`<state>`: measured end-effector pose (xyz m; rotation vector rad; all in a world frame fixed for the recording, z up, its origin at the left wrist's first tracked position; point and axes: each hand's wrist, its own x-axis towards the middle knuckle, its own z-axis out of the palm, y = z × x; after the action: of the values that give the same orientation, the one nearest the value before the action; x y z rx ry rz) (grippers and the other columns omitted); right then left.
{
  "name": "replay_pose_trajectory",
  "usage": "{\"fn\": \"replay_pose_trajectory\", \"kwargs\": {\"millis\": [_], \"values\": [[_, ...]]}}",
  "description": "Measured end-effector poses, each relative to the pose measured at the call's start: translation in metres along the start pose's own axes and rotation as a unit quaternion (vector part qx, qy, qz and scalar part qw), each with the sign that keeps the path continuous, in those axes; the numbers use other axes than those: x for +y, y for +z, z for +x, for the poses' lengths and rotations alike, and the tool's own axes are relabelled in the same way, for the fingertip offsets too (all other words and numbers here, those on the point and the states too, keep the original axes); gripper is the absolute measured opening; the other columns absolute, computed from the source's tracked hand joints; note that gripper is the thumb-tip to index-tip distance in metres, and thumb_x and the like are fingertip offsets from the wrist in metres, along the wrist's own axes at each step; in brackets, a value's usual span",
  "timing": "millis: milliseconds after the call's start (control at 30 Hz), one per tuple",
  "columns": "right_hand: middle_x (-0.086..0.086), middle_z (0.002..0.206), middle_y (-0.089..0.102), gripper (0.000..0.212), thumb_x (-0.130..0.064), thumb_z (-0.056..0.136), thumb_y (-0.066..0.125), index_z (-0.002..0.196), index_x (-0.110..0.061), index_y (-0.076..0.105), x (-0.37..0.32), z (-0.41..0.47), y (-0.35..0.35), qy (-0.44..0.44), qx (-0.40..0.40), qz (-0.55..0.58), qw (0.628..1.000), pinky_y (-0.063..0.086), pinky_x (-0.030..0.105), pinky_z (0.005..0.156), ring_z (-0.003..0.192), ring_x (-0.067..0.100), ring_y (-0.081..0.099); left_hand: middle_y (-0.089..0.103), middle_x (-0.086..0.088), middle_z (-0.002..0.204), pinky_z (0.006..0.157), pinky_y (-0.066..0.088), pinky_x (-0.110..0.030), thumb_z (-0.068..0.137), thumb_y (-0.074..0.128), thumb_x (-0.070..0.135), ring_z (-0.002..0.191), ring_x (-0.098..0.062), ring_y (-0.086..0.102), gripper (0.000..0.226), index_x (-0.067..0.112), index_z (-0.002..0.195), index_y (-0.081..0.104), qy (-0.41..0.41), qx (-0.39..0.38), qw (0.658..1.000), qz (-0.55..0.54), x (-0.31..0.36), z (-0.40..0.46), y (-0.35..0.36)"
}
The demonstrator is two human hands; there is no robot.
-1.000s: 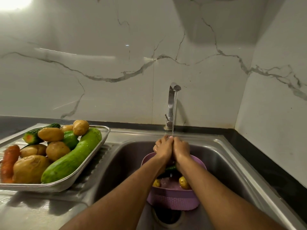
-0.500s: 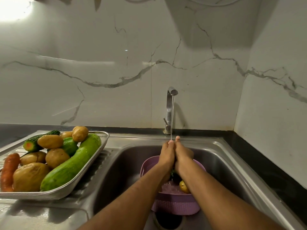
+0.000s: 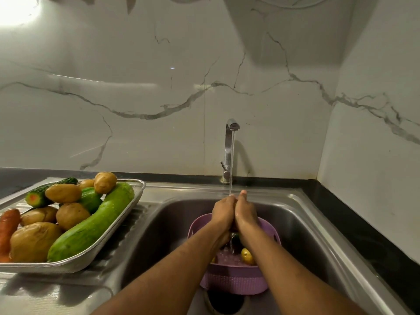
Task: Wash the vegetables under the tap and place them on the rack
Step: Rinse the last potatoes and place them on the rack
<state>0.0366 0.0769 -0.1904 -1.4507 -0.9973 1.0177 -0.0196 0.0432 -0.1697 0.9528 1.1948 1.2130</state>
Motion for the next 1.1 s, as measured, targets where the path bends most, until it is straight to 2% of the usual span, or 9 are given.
{"fn": "replay_pose_trajectory", "kwargs": {"millis": [67,167,333,467,567,667,800,933,1100], "values": [[0.023,0.122,0.066,0.064,-0.056,0.106,0.034,0.127,-0.002,0.061,-0.010,-0.016,-0.007,-0.031,-0.011,-0.002,0.999,0.050,0.055,0.102,0.114,0.042,0.063,0.074,-0.015,0.105,0.094,0.059,-0.042,0.108,0.047,0.032,0.101,-0.025,0.071,0.033,0.009,0.110,0.070,-0.019,0.000,0.999,-0.027,0.000,-0.001,0.001],[0.013,0.116,0.070,0.063,-0.058,0.108,0.025,0.122,-0.014,0.067,-0.008,-0.023,-0.007,0.002,-0.010,-0.038,0.999,0.052,0.048,0.101,0.110,0.031,0.066,0.074,-0.015,0.104,0.091,0.058,-0.040,0.109,0.045,0.040,0.100,-0.025,0.071,0.041,0.008,0.111,0.069,-0.051,0.007,0.997,-0.060,0.002,-0.003,-0.002],[0.013,0.106,0.072,0.061,-0.056,0.108,0.029,0.115,-0.009,0.067,-0.004,-0.019,-0.007,0.011,-0.004,-0.019,1.000,0.055,0.048,0.098,0.102,0.031,0.069,0.069,-0.013,0.111,0.107,0.050,-0.048,0.108,0.045,0.042,0.107,-0.027,0.065,0.036,0.011,0.117,0.063,-0.051,0.003,0.998,-0.030,0.002,-0.006,-0.004],[0.014,0.103,0.073,0.060,-0.052,0.108,0.032,0.116,-0.004,0.066,0.006,-0.002,-0.011,0.022,0.002,-0.002,1.000,0.055,0.051,0.098,0.102,0.031,0.069,0.071,-0.011,0.113,0.104,0.053,-0.046,0.107,0.047,0.030,0.110,-0.025,0.065,0.023,0.018,0.112,0.067,-0.029,-0.072,0.997,0.018,0.001,-0.014,-0.003],[0.013,0.094,0.073,0.062,-0.060,0.105,0.031,0.102,-0.009,0.067,0.004,-0.005,-0.008,0.037,0.007,0.009,0.999,0.058,0.050,0.092,0.093,0.030,0.071,0.072,-0.012,0.112,0.100,0.056,-0.045,0.108,0.044,0.032,0.107,-0.025,0.067,0.030,0.016,0.116,0.069,-0.003,-0.052,0.997,0.062,0.001,-0.009,-0.002],[0.009,0.088,0.069,0.049,-0.053,0.109,0.031,0.091,-0.018,0.061,-0.004,-0.019,-0.008,0.037,0.013,0.009,0.999,0.059,0.046,0.089,0.087,0.025,0.069,0.073,-0.013,0.109,0.094,0.058,-0.040,0.110,0.044,0.032,0.103,-0.024,0.069,0.032,0.013,0.113,0.070,-0.013,-0.030,0.998,0.044,0.000,-0.007,0.000],[0.007,0.098,0.073,0.060,-0.058,0.108,0.030,0.113,-0.012,0.069,-0.001,-0.022,-0.006,0.016,0.000,-0.017,1.000,0.058,0.046,0.092,0.095,0.025,0.070,0.075,-0.013,0.105,0.100,0.056,-0.044,0.108,0.046,0.038,0.102,-0.024,0.070,0.037,0.010,0.111,0.071,-0.037,0.002,0.999,-0.005,-0.002,-0.007,-0.001],[0.011,0.114,0.071,0.055,-0.054,0.109,0.029,0.124,-0.016,0.067,-0.006,-0.027,-0.005,-0.023,-0.002,-0.074,0.997,0.054,0.047,0.100,0.107,0.029,0.067,0.075,-0.014,0.106,0.102,0.055,-0.048,0.107,0.044,0.049,0.104,-0.026,0.070,0.048,0.008,0.114,0.069,-0.049,0.024,0.997,-0.048,0.001,-0.007,-0.005],[0.008,0.129,0.065,0.048,-0.048,0.111,0.026,0.137,-0.021,0.055,-0.012,-0.037,0.001,-0.096,-0.058,-0.157,0.981,0.044,0.034,0.091,0.105,0.018,0.059,0.073,-0.016,0.105,0.092,0.058,-0.044,0.107,0.045,0.049,0.101,-0.027,0.070,0.047,0.008,0.112,0.069,-0.053,0.055,0.992,-0.103,0.011,-0.006,-0.016]]}}
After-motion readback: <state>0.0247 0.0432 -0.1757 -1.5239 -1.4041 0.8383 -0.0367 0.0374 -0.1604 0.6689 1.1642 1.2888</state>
